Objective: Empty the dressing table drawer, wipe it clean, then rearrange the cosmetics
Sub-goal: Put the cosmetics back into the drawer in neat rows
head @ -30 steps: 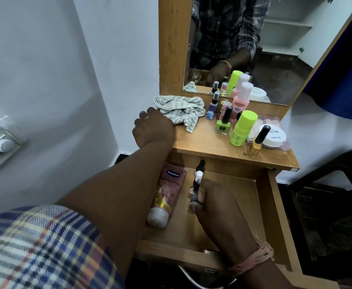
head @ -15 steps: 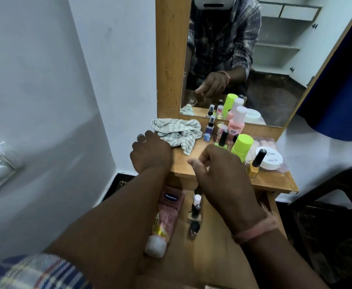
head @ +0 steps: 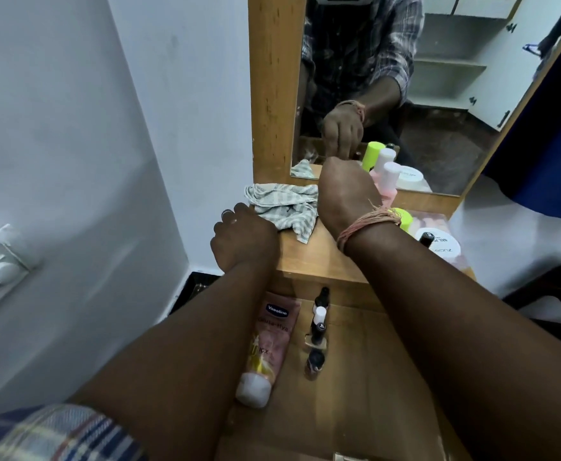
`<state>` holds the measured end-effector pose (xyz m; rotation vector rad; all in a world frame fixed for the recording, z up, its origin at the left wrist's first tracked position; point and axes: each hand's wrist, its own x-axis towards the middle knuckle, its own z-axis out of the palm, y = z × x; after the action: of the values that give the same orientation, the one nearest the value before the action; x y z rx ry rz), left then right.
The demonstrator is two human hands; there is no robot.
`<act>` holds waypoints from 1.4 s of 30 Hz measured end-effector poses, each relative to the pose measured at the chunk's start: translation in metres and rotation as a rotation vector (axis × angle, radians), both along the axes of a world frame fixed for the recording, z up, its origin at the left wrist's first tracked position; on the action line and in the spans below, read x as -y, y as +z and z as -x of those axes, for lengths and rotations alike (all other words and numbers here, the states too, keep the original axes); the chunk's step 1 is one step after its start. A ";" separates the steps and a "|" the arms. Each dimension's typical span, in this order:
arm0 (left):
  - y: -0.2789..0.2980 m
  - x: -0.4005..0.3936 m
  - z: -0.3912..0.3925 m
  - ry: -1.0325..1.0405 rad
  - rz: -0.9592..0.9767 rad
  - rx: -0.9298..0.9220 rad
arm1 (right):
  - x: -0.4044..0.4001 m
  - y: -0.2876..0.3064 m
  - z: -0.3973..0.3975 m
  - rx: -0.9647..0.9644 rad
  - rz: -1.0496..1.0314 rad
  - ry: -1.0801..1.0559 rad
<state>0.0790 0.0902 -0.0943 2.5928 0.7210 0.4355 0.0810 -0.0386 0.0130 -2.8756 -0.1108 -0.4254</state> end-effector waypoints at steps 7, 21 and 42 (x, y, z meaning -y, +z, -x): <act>-0.001 -0.001 -0.001 -0.004 -0.006 -0.007 | 0.009 -0.002 0.045 0.196 -0.111 0.164; 0.003 -0.001 -0.001 0.025 0.029 -0.005 | 0.053 -0.057 0.183 -0.418 -0.275 0.344; -0.001 -0.001 -0.005 0.037 0.010 0.011 | 0.049 -0.092 0.187 -0.419 -0.151 0.379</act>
<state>0.0839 0.0913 -0.0952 2.5694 0.7659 0.4562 -0.1064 -0.0877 -0.0792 -2.6405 -0.5119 0.2280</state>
